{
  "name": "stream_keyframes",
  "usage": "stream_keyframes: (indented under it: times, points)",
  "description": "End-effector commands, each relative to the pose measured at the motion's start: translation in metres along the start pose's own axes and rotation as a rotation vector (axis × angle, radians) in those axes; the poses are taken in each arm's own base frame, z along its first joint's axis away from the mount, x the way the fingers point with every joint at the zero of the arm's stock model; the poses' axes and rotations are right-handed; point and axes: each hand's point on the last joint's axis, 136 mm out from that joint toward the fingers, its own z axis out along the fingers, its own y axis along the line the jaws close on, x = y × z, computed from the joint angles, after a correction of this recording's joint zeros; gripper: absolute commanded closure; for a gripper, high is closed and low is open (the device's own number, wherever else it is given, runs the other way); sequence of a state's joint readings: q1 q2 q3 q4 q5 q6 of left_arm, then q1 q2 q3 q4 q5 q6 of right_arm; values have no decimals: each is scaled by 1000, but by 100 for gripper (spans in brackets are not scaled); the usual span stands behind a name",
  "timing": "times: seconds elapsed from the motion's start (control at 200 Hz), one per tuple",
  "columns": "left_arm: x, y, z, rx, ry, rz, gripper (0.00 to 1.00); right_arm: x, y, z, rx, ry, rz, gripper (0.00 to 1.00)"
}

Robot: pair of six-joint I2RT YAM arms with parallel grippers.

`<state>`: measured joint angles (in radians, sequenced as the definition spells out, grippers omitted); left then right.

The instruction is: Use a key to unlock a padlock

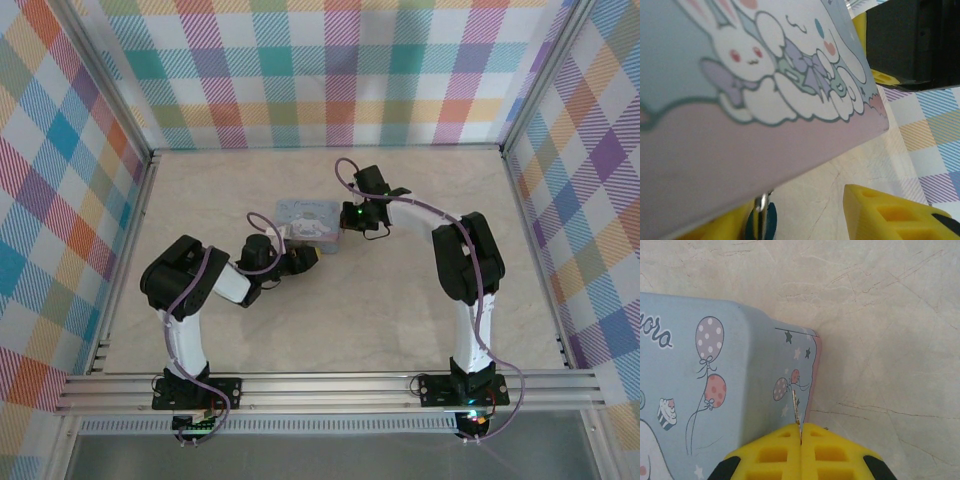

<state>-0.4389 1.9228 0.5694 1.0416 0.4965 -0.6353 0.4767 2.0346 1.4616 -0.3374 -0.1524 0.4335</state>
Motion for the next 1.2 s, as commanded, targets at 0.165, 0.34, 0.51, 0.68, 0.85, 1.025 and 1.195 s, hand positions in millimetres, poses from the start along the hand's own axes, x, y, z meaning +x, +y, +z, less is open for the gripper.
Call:
stream_keyframes:
  times: [0.165,0.34,0.51,0.68,0.85,1.025,1.195]
  points:
    - [53,69,-17,-240,158,-144,64,0,12,-3,-32,10,-20,100]
    - [53,69,-15,-235,169,-146,71,2,13,-3,-35,12,-25,100]
    - [53,69,-13,-229,171,-151,78,3,13,-3,-36,13,-29,100]
    - [52,67,-11,-220,175,-160,86,5,11,-7,-30,6,-34,100]
    - [50,62,-9,-200,184,-173,90,5,4,-14,-9,-12,-36,100]
    - [53,54,-9,-179,215,-220,91,4,-9,-29,8,-42,-20,100]
    - [60,43,-5,-170,249,-258,92,17,-21,-41,35,-51,-17,100]
